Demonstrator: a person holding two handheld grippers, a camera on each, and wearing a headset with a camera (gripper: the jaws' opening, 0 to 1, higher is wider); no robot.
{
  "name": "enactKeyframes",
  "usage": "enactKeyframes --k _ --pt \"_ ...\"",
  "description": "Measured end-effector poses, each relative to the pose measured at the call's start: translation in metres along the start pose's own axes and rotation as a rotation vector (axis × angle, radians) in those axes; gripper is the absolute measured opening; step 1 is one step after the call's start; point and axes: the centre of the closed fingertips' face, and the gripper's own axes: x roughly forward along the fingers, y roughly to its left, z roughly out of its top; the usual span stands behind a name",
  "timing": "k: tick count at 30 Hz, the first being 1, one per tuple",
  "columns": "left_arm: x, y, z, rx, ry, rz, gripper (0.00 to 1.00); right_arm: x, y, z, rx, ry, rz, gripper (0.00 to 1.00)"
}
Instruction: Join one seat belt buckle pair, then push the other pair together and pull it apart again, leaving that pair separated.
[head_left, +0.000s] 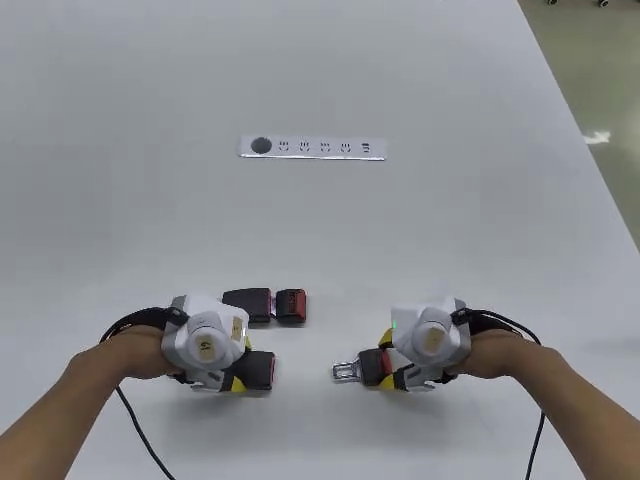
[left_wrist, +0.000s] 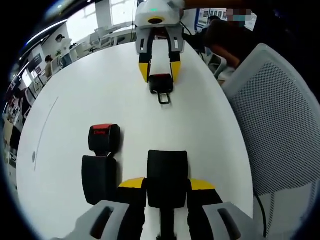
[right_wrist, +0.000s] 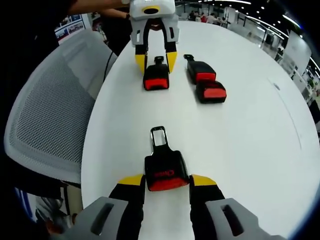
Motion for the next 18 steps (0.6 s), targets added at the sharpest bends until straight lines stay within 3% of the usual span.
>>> enactKeyframes --k 18 --pt "0.0031 0.0015 -0.0039 -0.002 -0.002 0.003 0.33 -0.0027 0.0024 0.0007 0.005 -0.001 -0.017 0.31"
